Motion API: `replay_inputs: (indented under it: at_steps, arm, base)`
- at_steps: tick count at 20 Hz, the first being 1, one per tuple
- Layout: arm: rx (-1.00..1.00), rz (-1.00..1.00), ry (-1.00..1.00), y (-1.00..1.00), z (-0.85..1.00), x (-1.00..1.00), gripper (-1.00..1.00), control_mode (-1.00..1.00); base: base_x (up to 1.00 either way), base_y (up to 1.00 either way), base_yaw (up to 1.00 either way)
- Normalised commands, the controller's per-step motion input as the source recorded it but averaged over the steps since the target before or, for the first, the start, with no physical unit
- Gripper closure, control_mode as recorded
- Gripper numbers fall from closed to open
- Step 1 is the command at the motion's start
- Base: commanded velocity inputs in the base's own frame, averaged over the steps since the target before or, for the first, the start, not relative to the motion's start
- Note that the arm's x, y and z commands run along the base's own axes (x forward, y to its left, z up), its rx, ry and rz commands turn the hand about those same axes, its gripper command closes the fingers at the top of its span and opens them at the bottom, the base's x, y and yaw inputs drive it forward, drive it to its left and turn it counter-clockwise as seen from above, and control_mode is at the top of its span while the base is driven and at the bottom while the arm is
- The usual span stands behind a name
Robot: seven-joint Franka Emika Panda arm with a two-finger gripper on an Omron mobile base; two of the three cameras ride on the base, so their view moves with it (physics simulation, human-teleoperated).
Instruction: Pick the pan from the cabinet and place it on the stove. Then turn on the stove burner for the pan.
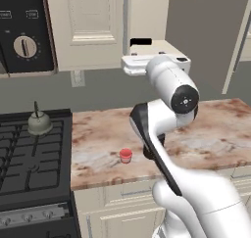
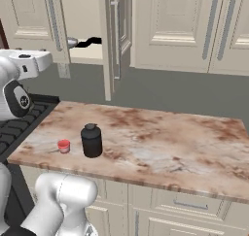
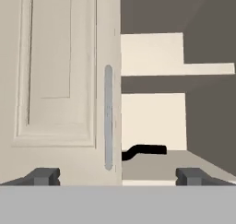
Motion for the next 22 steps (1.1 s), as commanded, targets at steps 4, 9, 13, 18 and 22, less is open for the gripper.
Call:
replay_inputs:
  at_steps: [4, 9, 13, 18, 22]
  arm:
    - [0.00, -0.02, 0.07, 0.17, -0.33, 0.56, -1.00, -1.00]
    - [0.00, 0.00, 0.00, 0.04, -0.33, 0.47, -1.00, -1.00]
    - [0.00, 0.00, -0.05, 0.00, -0.23, 0.43, -1.00, -1.00]
    - [0.00, 0.00, -0.04, 0.06, -0.01, 0.43, -1.00, -1.00]
    - [0.00, 0.00, 0.00, 0.18, 0.00, 0.39, -1.00, -1.00]
  base:
    - [0.00, 0.00, 0.00]
    - [0.00, 0.00, 0.00]
    - [0.00, 0.00, 0.00]
    - [0.00, 0.00, 0.00]
    - [0.00, 0.00, 0.00]
